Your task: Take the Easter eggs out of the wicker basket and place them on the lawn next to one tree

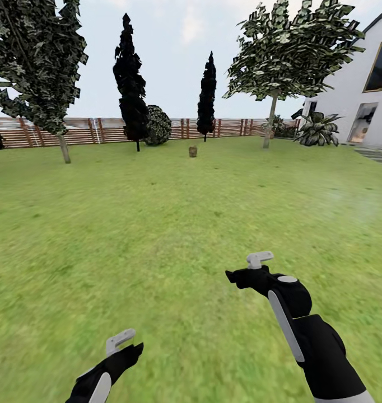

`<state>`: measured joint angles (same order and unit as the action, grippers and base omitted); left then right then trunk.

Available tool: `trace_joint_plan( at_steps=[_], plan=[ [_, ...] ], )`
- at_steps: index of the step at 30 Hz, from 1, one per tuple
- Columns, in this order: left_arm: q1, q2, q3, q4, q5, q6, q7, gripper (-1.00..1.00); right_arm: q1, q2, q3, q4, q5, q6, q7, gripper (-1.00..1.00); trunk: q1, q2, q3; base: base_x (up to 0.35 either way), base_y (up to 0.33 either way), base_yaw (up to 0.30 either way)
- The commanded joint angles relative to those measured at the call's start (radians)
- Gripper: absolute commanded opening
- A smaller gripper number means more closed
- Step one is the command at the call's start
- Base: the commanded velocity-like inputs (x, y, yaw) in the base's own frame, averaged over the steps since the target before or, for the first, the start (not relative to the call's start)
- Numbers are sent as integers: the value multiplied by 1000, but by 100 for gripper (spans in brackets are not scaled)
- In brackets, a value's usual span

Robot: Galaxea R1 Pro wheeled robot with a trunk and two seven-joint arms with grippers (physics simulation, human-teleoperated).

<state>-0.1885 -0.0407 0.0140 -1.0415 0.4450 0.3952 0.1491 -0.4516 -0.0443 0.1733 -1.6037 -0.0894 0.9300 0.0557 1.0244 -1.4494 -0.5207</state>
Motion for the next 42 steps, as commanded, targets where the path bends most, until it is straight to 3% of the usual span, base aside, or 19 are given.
trace_joint_plan(
  at_steps=[1, 42],
  plan=[
    [0, -1, 1, -2, 11, 5, 6, 100, -1, -1, 1, -1, -7, 4, -4, 100, 1, -1, -1, 334, 0, 0],
    [0, -1, 1, -2, 11, 5, 6, 100, -1, -1, 1, -1, -7, 4, -4, 100, 1, -1, -1, 334, 0, 0]
  ],
)
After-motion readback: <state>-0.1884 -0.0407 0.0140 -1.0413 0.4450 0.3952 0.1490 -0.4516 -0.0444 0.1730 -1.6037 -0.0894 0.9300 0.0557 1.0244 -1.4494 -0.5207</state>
